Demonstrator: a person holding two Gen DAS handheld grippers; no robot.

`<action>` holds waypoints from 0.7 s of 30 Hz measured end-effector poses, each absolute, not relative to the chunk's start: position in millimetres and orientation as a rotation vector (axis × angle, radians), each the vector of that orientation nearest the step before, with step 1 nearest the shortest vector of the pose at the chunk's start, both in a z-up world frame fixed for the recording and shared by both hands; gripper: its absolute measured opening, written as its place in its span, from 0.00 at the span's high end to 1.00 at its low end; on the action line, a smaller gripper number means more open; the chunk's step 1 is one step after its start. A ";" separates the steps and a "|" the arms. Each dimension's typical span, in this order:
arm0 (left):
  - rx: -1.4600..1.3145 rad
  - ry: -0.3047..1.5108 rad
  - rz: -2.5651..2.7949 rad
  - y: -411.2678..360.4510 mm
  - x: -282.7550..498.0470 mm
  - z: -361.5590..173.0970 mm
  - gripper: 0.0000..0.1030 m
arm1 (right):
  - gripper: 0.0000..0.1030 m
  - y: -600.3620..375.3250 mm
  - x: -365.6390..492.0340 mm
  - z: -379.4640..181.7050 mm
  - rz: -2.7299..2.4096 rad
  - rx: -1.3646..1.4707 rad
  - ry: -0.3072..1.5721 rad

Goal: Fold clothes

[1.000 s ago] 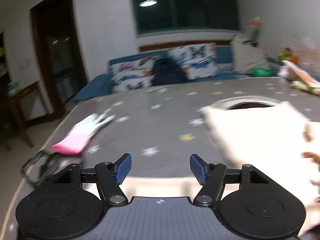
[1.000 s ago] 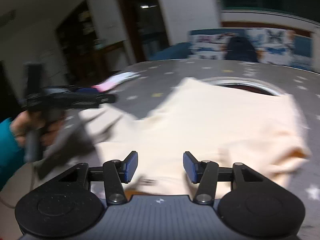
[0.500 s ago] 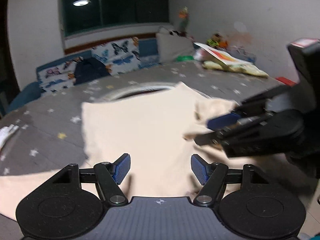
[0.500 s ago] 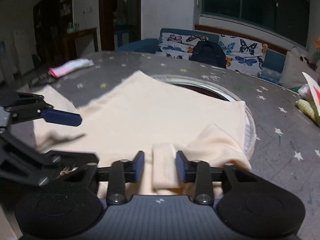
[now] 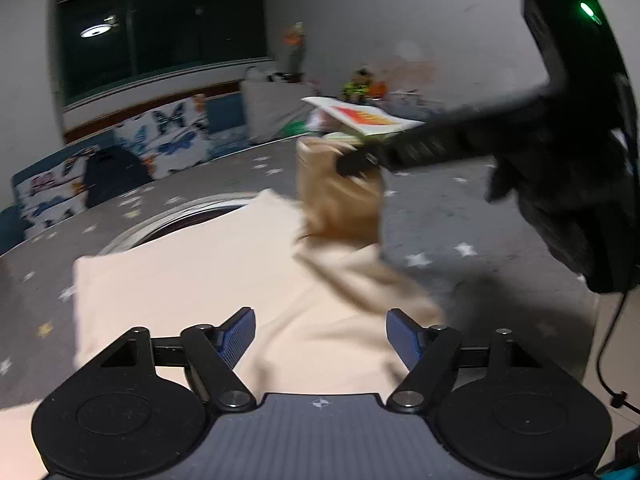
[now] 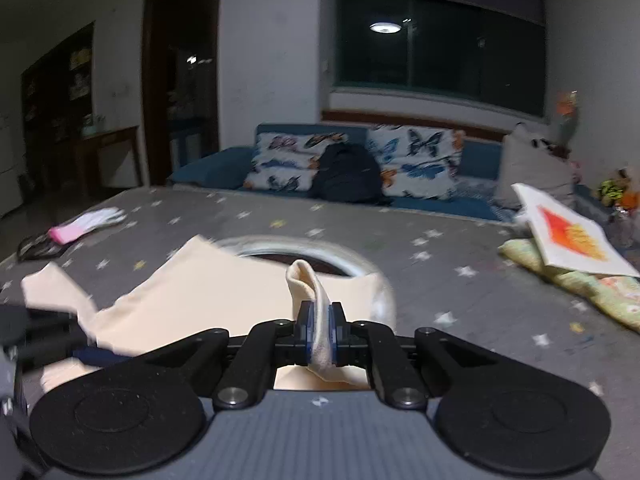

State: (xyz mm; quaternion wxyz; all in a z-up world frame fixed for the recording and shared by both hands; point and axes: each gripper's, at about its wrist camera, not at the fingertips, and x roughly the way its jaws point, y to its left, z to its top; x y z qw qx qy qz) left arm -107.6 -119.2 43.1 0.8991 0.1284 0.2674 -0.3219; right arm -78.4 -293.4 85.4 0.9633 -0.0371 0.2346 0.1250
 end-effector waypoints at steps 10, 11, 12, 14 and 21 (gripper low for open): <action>0.360 0.525 -0.785 -180.3 -113.5 30.4 0.43 | 0.93 -344.8 -76.2 95.5 0.120 -0.039 0.431; 0.374 0.527 -0.788 -185.1 -113.8 27.5 0.46 | 0.93 -349.9 -76.0 97.1 0.108 -0.033 0.426; 0.387 0.531 -0.790 -189.4 -114.1 24.4 0.54 | 0.93 -355.3 -76.0 98.5 0.096 -0.029 0.422; 0.407 0.548 -0.788 -195.4 -113.7 19.2 0.63 | 0.93 -363.5 -76.6 101.1 0.075 -0.028 0.413; 0.425 0.575 -0.777 -196.9 -114.2 10.7 0.72 | 0.93 -391.0 -80.7 107.4 0.001 -0.025 0.393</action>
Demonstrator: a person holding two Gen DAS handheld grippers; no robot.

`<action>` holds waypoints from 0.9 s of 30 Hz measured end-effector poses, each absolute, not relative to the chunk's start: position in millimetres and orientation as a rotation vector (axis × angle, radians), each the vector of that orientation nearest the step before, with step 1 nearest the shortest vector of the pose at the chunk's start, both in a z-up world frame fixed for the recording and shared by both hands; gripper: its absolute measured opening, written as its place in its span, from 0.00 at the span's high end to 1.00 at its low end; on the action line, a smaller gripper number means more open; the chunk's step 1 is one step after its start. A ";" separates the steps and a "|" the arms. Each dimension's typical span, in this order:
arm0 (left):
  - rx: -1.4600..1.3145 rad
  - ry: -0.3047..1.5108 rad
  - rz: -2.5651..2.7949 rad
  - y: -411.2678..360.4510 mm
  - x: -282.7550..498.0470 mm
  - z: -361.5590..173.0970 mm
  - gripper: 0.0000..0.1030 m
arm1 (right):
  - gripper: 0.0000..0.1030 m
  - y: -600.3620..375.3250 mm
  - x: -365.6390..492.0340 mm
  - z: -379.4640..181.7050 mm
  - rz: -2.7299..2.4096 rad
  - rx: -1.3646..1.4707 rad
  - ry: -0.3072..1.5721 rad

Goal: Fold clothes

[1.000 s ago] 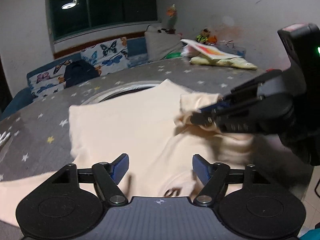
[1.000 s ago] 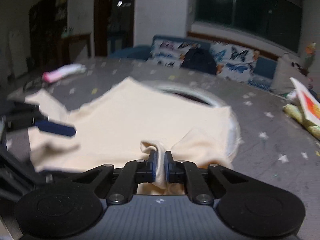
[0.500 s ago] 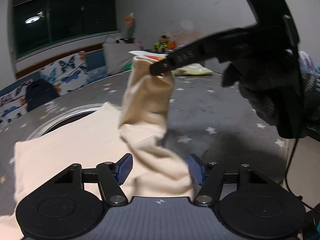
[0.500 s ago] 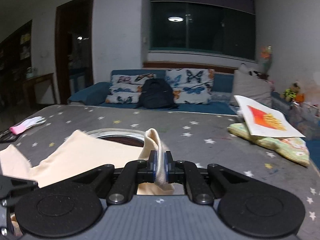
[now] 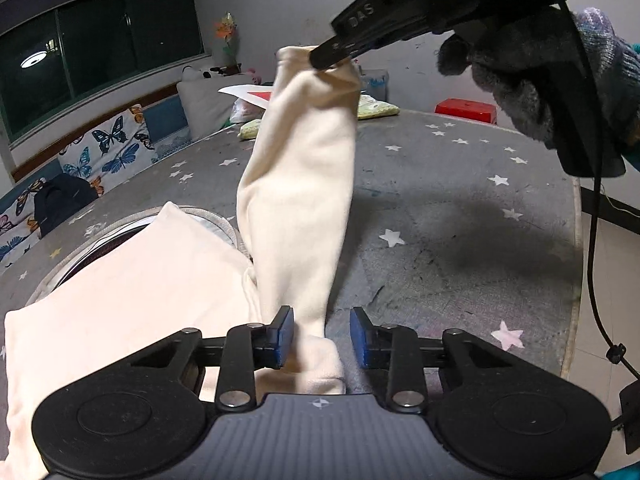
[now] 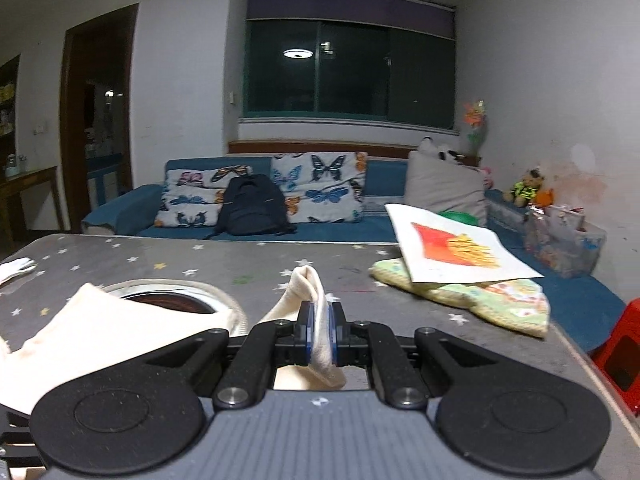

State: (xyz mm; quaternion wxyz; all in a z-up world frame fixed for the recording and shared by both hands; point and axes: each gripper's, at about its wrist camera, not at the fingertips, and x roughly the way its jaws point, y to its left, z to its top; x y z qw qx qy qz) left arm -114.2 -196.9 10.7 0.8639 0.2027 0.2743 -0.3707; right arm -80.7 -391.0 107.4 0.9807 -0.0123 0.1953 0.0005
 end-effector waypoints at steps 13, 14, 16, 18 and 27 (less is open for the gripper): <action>0.387 0.633 -0.961 -196.1 -117.7 9.9 0.93 | 0.93 -411.1 -81.3 98.1 -0.077 -0.039 0.420; 0.388 0.637 -0.970 -196.6 -117.9 9.1 0.93 | 0.93 -412.5 -80.0 95.1 -0.088 -0.044 0.429; 0.381 0.639 -0.991 -195.7 -118.2 9.9 0.93 | 0.93 -415.3 -78.2 88.4 -0.107 -0.051 0.451; 0.373 0.636 -1.022 -195.0 -119.4 11.1 0.93 | 0.93 -418.4 -74.6 79.2 -0.128 -0.059 0.479; 0.262 0.590 -0.943 -173.7 -101.0 38.4 0.79 | 0.93 -434.8 -59.4 32.6 -0.195 -0.057 0.635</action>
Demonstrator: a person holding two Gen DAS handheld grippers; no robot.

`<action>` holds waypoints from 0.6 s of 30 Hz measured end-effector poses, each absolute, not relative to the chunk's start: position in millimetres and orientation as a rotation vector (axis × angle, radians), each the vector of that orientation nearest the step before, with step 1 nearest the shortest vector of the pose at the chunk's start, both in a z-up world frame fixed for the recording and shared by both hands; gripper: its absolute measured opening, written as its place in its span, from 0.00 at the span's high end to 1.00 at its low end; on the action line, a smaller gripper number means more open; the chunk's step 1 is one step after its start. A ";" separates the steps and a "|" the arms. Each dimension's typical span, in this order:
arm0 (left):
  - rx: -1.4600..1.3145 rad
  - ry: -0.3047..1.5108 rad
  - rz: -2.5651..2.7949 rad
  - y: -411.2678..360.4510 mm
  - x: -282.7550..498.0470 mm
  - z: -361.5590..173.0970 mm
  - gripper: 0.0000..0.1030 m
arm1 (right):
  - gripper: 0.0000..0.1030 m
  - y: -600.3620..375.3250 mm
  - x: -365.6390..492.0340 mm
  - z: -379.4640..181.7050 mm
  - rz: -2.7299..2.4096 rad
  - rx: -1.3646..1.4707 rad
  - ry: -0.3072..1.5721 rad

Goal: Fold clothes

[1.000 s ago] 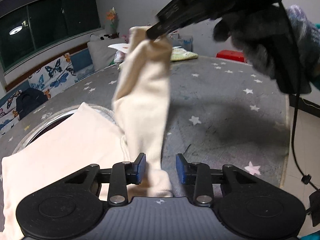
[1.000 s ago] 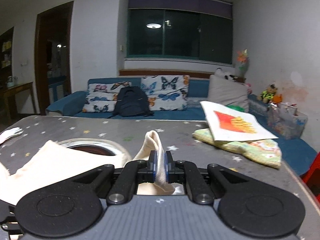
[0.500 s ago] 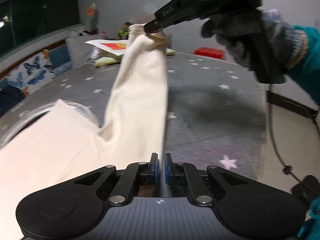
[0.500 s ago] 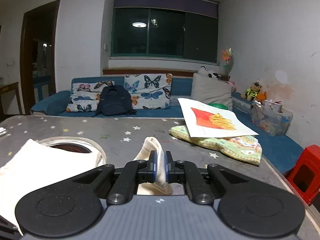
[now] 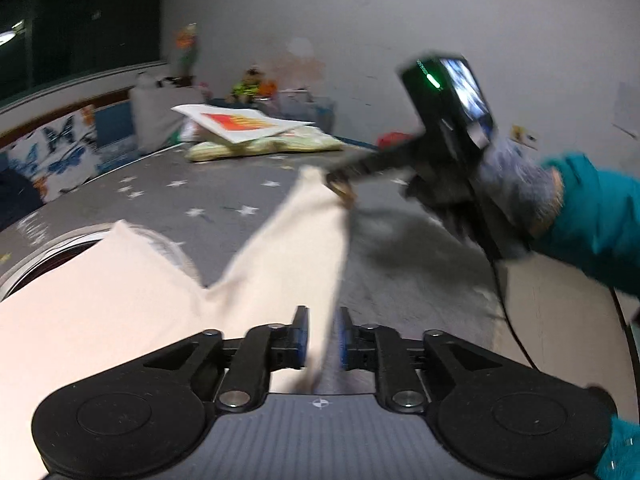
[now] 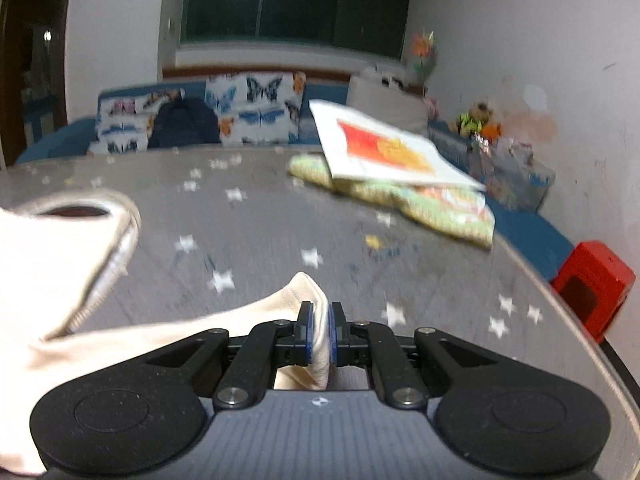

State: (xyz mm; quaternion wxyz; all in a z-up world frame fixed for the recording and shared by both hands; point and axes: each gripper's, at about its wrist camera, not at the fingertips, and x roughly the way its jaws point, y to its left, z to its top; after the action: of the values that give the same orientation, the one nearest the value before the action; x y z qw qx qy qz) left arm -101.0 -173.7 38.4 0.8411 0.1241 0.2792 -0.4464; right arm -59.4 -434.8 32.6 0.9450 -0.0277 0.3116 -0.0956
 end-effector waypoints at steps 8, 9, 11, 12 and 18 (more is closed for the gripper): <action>0.267 0.655 -0.847 -181.4 -74.2 34.1 0.50 | 0.89 -438.7 -61.7 33.8 -0.207 -0.030 0.621; 0.264 0.657 -0.844 -182.2 -73.4 33.7 0.47 | 0.89 -436.4 -61.2 35.6 -0.188 -0.026 0.616; 0.259 0.661 -0.842 -185.4 -70.0 32.2 0.43 | 0.84 -428.1 -57.3 36.4 -0.130 -0.020 0.619; 0.254 0.665 -0.841 -186.5 -67.6 30.6 0.41 | 0.82 -423.5 -55.1 36.4 -0.102 -0.019 0.621; 0.217 0.686 -0.840 -190.5 -57.5 24.4 0.26 | 0.69 -408.2 -36.3 19.5 -0.031 -0.003 0.677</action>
State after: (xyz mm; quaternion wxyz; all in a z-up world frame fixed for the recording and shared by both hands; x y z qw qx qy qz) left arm -57.5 -190.5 24.4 0.8510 0.1032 0.3257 -0.3989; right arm -36.3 -408.2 19.5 0.9431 -0.0017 0.3321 -0.0150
